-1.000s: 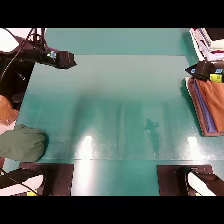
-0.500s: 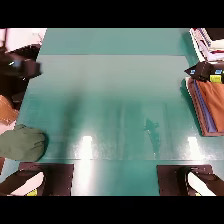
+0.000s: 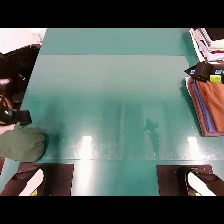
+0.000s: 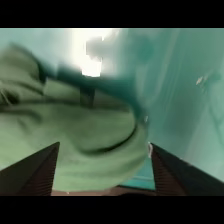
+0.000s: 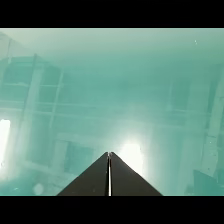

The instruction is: Fold the shirts.

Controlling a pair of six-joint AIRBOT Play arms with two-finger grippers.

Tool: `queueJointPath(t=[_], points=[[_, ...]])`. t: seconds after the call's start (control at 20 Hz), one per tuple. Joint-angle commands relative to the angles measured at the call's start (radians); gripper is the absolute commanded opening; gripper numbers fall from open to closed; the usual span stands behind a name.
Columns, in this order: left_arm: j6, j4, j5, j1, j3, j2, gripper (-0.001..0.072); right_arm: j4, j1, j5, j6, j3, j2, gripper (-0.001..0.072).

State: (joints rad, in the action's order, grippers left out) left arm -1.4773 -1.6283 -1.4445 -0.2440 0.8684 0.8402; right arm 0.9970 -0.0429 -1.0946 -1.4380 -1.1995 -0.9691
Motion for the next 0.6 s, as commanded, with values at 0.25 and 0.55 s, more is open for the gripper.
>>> queueJointPath(t=[0.25, 0.55], points=[[-0.102, -0.055, 0.077, -0.013, -0.247, -0.010, 0.0093, 0.000, 0.000, 0.001, 0.000, 0.000, 0.001, 0.0015], [-0.105, 0.019, 0.027, -0.013, 0.045, -0.023, 0.0028, -0.011, 0.000, 0.056, 0.000, -0.010, 0.018, 0.0014]])
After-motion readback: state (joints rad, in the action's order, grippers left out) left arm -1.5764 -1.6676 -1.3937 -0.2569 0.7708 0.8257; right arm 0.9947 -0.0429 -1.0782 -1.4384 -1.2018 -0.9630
